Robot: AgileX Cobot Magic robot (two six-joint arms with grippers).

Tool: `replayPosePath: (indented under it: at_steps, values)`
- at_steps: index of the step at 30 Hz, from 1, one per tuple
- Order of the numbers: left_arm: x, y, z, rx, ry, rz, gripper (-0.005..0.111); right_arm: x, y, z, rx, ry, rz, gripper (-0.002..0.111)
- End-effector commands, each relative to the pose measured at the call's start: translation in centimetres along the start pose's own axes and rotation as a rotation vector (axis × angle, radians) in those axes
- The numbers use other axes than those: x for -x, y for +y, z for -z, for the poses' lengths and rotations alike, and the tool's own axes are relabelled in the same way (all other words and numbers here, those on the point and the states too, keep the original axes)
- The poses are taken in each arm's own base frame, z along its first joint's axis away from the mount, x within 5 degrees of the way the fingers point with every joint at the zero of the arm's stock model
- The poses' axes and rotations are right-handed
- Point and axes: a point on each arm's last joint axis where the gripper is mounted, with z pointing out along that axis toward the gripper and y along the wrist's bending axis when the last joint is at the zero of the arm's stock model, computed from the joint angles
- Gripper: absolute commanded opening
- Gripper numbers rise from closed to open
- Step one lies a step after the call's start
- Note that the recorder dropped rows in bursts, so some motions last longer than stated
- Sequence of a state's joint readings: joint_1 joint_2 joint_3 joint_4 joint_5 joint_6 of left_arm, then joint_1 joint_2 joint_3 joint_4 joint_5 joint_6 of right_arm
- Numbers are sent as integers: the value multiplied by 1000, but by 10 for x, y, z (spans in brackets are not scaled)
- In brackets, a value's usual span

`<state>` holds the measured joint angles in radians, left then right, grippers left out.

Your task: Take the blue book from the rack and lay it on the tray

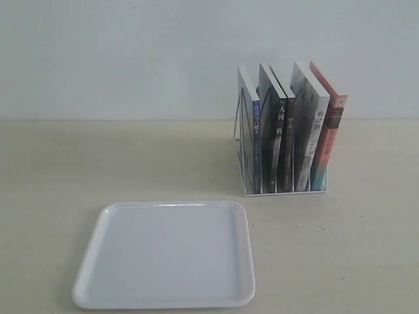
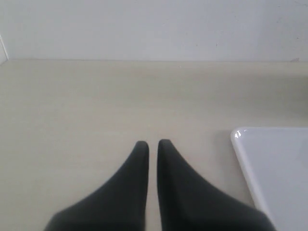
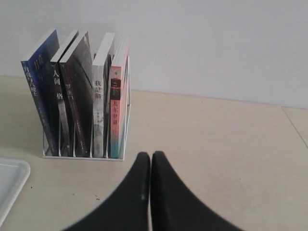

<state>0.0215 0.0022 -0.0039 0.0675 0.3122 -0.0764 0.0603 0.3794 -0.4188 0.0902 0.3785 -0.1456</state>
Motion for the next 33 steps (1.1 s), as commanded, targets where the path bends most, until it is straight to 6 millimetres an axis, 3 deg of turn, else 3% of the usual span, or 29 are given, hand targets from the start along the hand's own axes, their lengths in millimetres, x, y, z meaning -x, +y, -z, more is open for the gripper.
replayPosePath:
  at_steps: [1,6,11,19,25,33]
  values:
    - [-1,0,0,-8,-4,-6,6,7,0,1,-4,-48,-9,0]
    - [-1,0,0,-8,-4,-6,6,8,0,1,-2,-57,-19,0]
    - [-1,0,0,-8,-4,-6,6,10,3,1,46,-81,-173,0]
    - [-1,0,0,-8,-4,-6,6,15,4,-3,63,-114,-255,0]
    - [-1,0,0,-8,-4,-6,6,20,17,-34,184,17,-140,0]
    - [-1,0,0,-8,-4,-6,6,81,47,-91,343,92,-4,0]
